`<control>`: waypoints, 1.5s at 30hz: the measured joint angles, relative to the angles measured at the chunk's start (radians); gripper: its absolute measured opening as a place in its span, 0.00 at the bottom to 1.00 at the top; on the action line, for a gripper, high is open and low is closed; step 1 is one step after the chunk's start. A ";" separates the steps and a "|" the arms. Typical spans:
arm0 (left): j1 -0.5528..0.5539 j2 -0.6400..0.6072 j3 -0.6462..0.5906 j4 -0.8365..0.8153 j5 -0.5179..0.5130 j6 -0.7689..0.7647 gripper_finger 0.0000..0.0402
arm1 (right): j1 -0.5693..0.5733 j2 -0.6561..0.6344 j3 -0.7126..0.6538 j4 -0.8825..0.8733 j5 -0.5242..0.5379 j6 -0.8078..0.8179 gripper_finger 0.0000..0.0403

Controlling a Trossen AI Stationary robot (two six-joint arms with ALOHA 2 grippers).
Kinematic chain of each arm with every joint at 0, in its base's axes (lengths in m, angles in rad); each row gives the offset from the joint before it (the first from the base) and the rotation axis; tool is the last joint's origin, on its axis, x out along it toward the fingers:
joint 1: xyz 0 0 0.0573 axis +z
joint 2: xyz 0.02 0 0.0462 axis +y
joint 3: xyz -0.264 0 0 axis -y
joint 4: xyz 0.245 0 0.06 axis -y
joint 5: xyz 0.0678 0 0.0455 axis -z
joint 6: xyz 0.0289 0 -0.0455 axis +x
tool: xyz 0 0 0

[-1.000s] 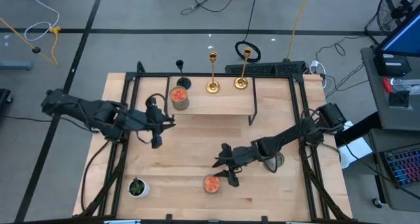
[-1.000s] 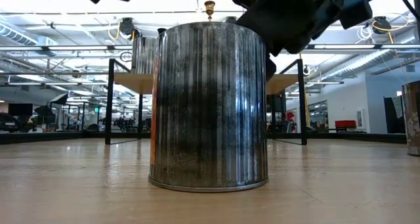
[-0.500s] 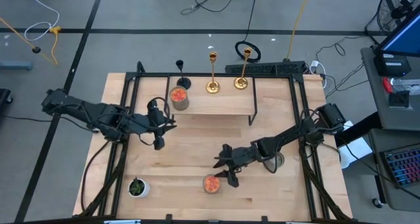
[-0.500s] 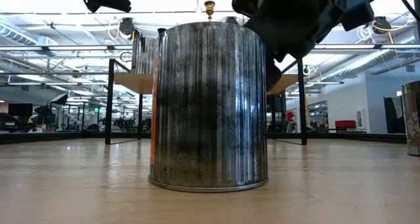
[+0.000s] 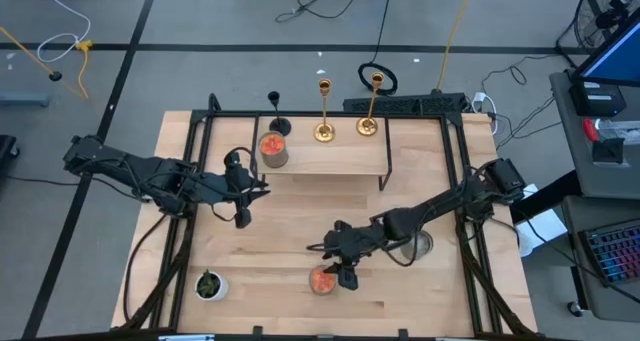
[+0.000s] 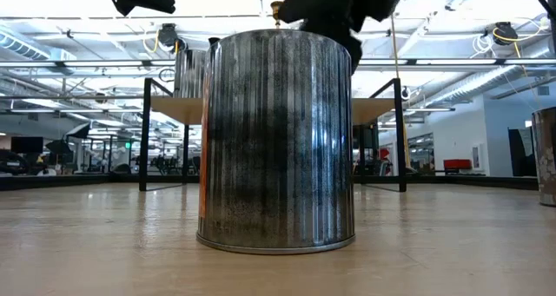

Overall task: Pick & Place candle stick holders
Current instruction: Put the orange scented candle on the shelf aligned with the gold candle holder

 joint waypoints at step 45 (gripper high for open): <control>0.000 0.000 0.000 -0.006 0.004 0.023 0.21 | -0.071 -0.197 -0.007 -0.370 0.120 0.004 0.01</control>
